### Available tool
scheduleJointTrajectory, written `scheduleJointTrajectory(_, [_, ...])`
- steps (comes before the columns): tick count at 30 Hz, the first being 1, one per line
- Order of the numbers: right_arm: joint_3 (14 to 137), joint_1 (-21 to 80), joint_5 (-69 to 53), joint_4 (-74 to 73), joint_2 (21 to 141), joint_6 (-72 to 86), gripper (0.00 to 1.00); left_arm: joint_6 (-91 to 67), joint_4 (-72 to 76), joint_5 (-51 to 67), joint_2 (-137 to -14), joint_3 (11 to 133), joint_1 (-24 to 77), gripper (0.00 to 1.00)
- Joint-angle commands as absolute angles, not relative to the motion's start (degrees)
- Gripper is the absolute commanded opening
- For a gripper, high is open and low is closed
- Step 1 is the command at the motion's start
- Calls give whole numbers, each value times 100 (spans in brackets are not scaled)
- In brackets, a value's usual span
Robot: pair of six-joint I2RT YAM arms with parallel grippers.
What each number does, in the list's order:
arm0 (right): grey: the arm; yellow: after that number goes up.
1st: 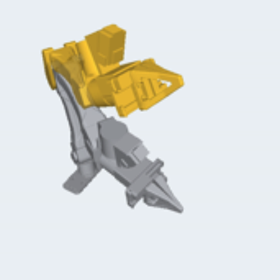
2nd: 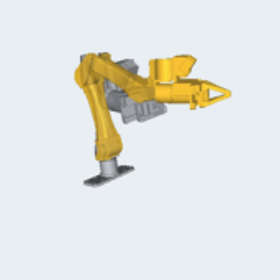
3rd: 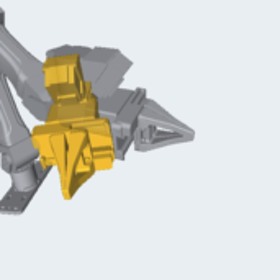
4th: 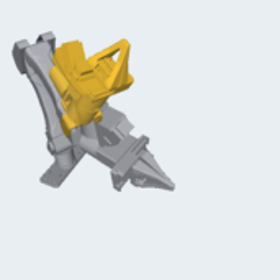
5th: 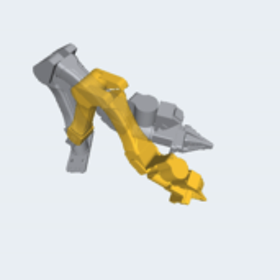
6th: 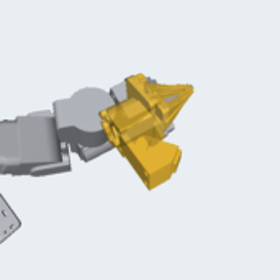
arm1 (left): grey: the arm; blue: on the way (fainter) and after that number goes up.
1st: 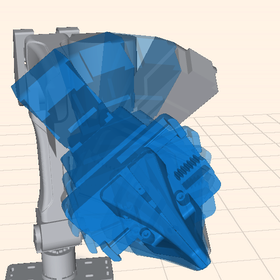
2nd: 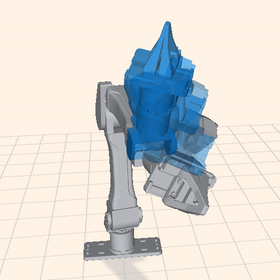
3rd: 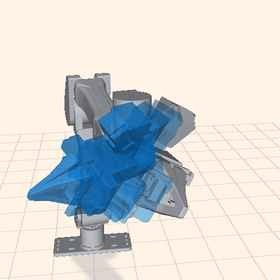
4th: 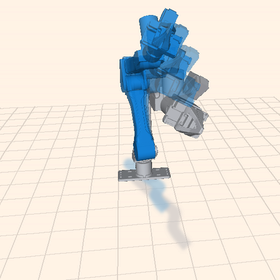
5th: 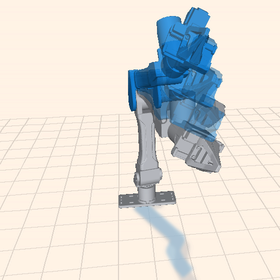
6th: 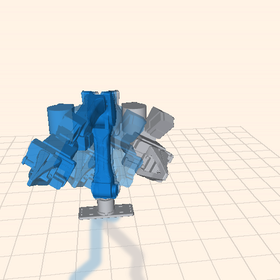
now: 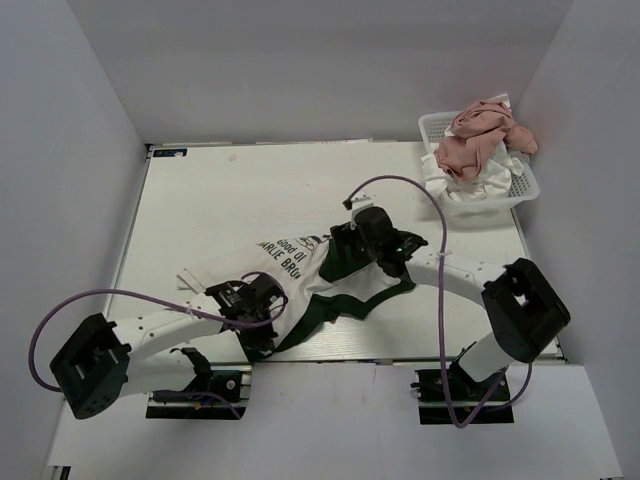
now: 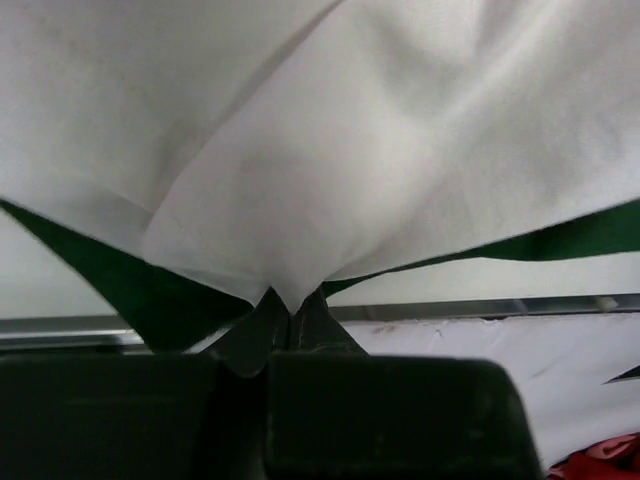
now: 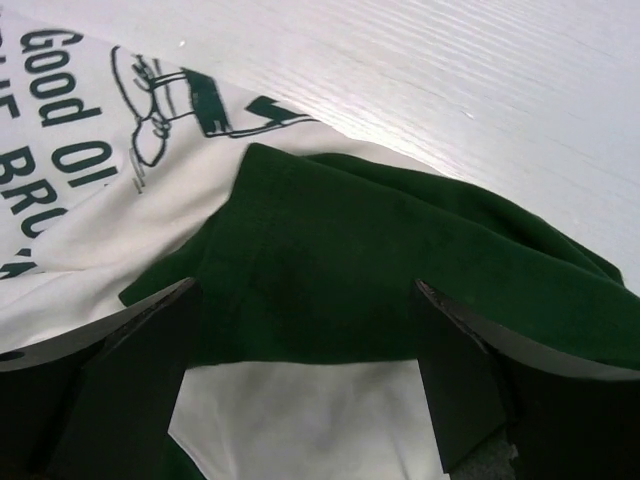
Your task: Fold and stack the t-shirts
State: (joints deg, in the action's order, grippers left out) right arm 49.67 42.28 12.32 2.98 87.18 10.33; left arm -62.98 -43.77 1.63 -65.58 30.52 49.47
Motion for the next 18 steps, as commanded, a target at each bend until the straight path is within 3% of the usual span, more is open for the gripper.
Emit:
scheduleJointTrajectory(1, [5422, 4535, 1556, 168, 9061, 678, 86, -6284, -4684, -78, -6144, 3374, 4966, 0])
scheduleJointTrajectory(9, [5897, 4931, 2301, -255, 9887, 1298, 74, -6223, -5308, -711, -5599, 4051, 4966, 0])
scheduleJointTrajectory(10, [5889, 4913, 2346, -272, 9896, 1440, 58, -6170, -5309, -842, -5546, 4104, 4966, 0])
scheduleJointTrajectory(14, [6038, 4904, 3013, -623, 10011, 2029, 19, -6091, -5309, -966, -5476, 4271, 4966, 0])
scheduleJointTrajectory(17, [6065, 4887, 3821, -800, 9714, 2364, 0, -6091, -5431, -1124, -5423, 4324, 4913, 0])
scheduleJointTrajectory(18, [6030, 4887, 3945, -791, 9608, 2434, 0, -6091, -5484, -1195, -5423, 4394, 4913, 0])
